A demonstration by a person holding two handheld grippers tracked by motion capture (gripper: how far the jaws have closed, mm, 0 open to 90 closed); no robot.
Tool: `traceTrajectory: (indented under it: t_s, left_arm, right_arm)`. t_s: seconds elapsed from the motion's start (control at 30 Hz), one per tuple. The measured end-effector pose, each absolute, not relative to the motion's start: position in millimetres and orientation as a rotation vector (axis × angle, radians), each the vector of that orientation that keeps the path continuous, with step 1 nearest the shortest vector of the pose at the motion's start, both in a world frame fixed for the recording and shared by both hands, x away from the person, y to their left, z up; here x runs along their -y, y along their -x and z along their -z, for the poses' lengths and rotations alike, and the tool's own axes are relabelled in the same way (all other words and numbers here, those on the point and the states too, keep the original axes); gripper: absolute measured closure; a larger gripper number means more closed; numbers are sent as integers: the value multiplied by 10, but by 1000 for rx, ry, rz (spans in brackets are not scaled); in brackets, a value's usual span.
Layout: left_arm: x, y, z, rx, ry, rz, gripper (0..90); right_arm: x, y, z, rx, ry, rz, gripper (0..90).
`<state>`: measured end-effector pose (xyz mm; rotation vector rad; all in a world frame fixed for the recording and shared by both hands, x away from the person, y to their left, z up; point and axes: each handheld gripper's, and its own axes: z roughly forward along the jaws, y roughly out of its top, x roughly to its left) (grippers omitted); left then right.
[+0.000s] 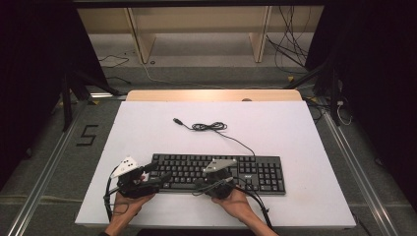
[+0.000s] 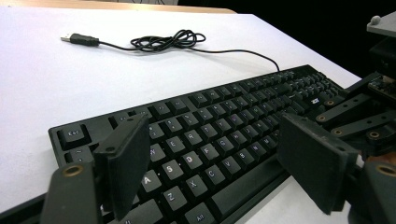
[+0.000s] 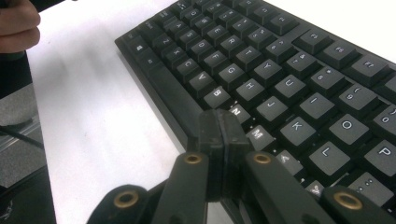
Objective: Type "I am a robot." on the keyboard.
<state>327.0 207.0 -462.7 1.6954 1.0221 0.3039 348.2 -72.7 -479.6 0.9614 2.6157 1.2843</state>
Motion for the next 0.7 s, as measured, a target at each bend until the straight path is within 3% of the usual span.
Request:
traceTrajectory:
  t_s: [0.7]
  left_arm:
    - [-2068,-3270,4628,-1020,-1699,-303,254]
  right_arm:
    - [718,-3486,4855,-2625,-977,-1261,900]
